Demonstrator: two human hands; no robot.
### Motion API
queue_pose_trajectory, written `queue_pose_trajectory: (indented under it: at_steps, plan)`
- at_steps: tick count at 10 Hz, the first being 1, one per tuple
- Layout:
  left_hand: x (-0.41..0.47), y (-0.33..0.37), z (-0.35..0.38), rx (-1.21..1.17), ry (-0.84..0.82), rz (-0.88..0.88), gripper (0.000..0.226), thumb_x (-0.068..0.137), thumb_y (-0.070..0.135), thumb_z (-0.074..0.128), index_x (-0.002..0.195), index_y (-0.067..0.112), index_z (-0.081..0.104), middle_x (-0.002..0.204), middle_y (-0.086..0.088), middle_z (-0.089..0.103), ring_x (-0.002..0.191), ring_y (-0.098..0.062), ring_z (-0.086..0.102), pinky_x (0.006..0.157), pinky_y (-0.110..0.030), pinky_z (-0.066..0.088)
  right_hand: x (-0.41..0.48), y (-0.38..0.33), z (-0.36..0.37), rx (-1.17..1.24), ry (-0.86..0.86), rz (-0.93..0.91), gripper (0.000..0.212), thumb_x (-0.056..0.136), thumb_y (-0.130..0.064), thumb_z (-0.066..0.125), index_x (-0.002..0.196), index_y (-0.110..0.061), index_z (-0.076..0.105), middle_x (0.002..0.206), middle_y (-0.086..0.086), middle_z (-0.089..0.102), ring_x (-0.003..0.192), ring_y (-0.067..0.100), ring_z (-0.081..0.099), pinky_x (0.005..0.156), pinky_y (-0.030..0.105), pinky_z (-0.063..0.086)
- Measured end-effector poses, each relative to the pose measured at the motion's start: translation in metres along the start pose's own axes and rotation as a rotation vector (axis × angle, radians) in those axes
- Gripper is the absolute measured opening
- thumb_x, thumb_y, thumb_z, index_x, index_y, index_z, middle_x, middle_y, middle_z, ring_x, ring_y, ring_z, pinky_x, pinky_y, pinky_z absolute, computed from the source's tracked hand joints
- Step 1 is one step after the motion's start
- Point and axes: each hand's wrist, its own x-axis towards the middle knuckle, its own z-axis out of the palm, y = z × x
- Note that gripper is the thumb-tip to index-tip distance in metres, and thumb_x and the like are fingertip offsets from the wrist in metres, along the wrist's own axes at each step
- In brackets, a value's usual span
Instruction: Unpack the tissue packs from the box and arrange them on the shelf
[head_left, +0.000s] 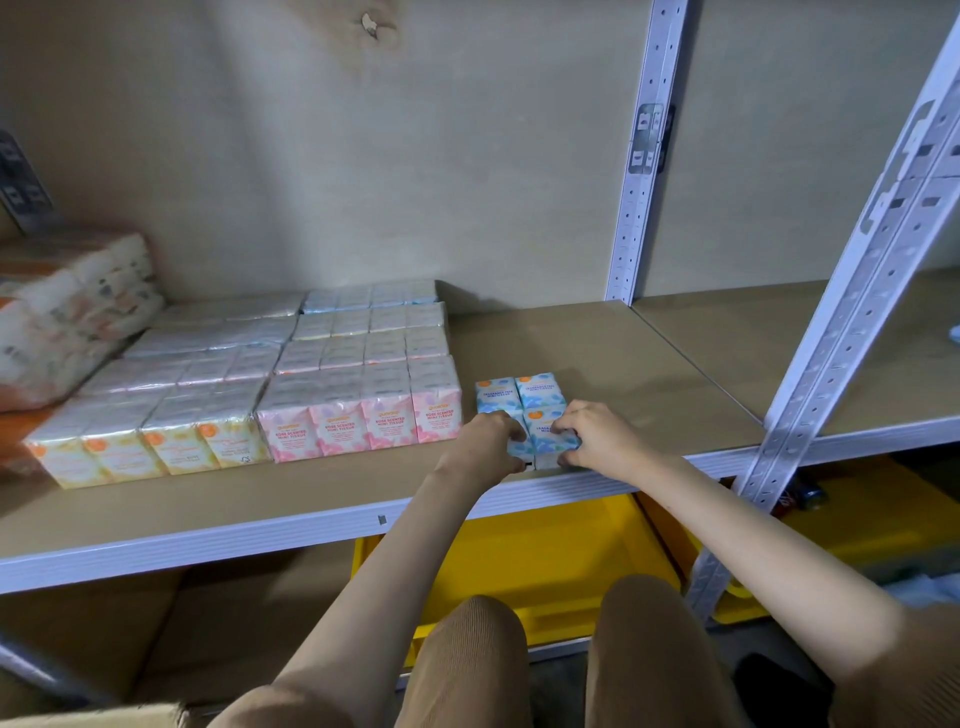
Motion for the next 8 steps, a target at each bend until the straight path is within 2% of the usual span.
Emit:
queue_pose_trajectory:
  at_steps: [8]
  plan:
    - [-0.0021, 0.0051, -0.0039, 0.021, -0.014, 0.011, 0.047, 0.086, 0.018, 0.066, 0.13, 0.009, 0.053, 0.136, -0.01, 0.053, 0.123, -0.024, 0.051, 0.101, -0.031, 0.044, 0.0009, 0.0007, -0.002, 0.0, -0.022, -0.001, 0.054, 0.087, -0.022, 0.063, 0.137, -0.009, 0.047, 0.138, 0.008, 0.046, 0.125, 0.022, 0.045, 0.099, 0.03, 0.04]
